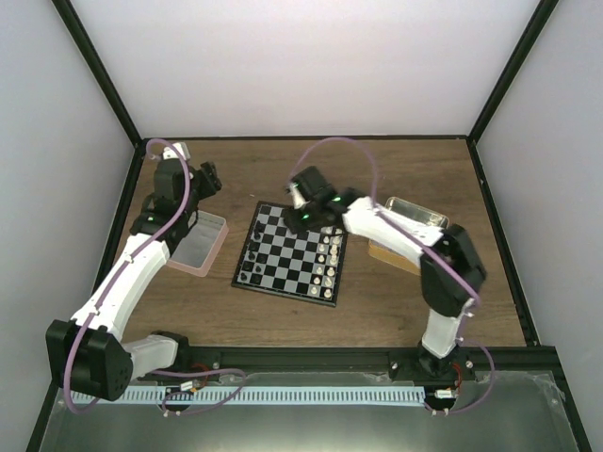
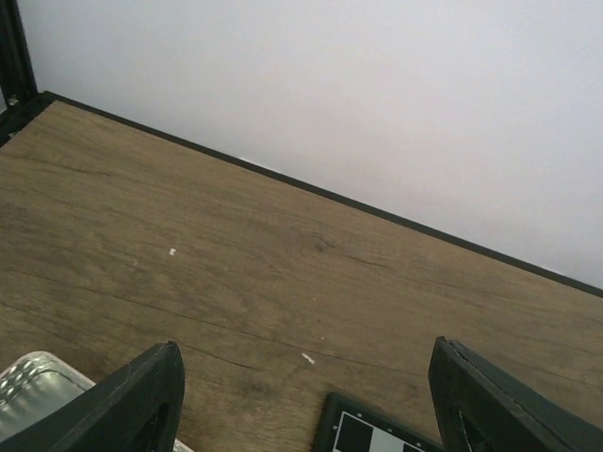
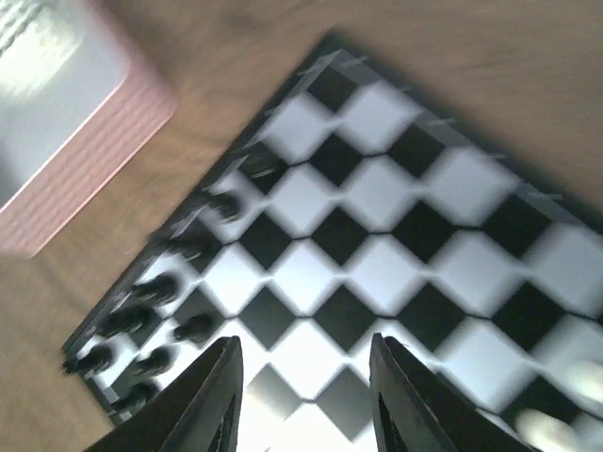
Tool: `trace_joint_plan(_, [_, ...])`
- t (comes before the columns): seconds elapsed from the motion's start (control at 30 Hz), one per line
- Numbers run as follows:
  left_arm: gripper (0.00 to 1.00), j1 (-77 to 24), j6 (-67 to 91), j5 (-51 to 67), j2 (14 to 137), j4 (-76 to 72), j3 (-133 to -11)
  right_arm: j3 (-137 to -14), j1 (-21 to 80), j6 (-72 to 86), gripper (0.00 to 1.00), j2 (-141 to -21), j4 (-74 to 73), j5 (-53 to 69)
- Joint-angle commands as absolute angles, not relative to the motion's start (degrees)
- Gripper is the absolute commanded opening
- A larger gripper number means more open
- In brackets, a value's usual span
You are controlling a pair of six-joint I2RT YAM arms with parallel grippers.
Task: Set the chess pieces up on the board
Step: Pick up the chess piece from the storage box.
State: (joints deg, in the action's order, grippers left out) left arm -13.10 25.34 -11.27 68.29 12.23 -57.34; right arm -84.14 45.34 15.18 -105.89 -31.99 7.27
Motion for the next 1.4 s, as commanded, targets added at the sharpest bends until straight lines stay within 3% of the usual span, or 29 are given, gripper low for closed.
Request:
trace_joint_plan(0.0, [0.73,-12.83,25.66,-7.8,69.02,9.25,-57.22,-76.81,36.13,28.34,0.39,-95.53,-31.55,-5.97])
trace_joint_plan(0.2, [0.73,-12.83,26.5,-5.33,70.55,7.53,-57.4,-68.57,25.27,40.27,0.44,-87.04,-42.0,-16.82])
trace_joint_plan(0.5, [0.73,-12.83,26.89,-3.98,72.31,6.94,-58.24,-58.78,14.34,42.48,0.47,-88.97,-42.17,-10.09])
trace_joint_plan(0.8, [0.73,-12.83,26.5,-4.46,72.94,7.2,-58.94,-59.27,12.76,32.79,0.34,-95.8,-38.8,-9.51])
trace_joint_plan(1.13, [0.73,-12.83,26.28,-4.45,73.8,7.25,-59.57,-61.57,12.19,27.96,0.32,-100.17,-36.24,-15.87])
trace_joint_plan(1.37, [0.73,-12.83,26.27,-4.36,74.43,7.12,-60.08,-62.93,12.01,26.91,0.36,-102.44,-35.26,-16.56])
